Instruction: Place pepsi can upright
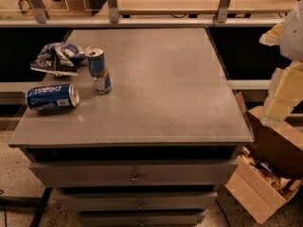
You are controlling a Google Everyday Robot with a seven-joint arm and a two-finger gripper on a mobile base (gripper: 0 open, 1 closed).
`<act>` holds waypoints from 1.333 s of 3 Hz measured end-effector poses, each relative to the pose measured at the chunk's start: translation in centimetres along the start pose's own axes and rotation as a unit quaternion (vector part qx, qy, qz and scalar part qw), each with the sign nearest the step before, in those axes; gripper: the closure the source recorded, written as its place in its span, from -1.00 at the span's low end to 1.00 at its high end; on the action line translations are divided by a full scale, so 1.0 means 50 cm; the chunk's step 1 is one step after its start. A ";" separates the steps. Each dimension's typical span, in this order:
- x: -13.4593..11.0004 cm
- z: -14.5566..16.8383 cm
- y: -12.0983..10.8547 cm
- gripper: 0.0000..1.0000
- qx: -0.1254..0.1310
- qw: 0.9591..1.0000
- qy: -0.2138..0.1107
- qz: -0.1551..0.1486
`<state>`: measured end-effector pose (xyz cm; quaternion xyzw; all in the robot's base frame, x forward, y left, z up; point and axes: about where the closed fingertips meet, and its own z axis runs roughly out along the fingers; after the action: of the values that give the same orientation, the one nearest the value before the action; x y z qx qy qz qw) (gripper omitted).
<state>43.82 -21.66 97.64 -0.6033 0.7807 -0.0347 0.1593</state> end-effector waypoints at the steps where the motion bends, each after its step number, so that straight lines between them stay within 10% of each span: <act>1: 0.000 0.000 0.000 -1.00 0.000 1.000 0.000 0.000; 2: -0.077 0.009 -0.016 -1.00 -0.002 0.999 -0.012 -0.036; 4: -0.415 0.026 -0.046 -1.00 0.007 0.984 -0.061 -0.164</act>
Offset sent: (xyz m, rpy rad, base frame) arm 0.0462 0.0957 0.0108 0.0037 -0.0098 0.2077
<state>50.95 -2.32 101.28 -0.7231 0.6595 -0.0289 0.2035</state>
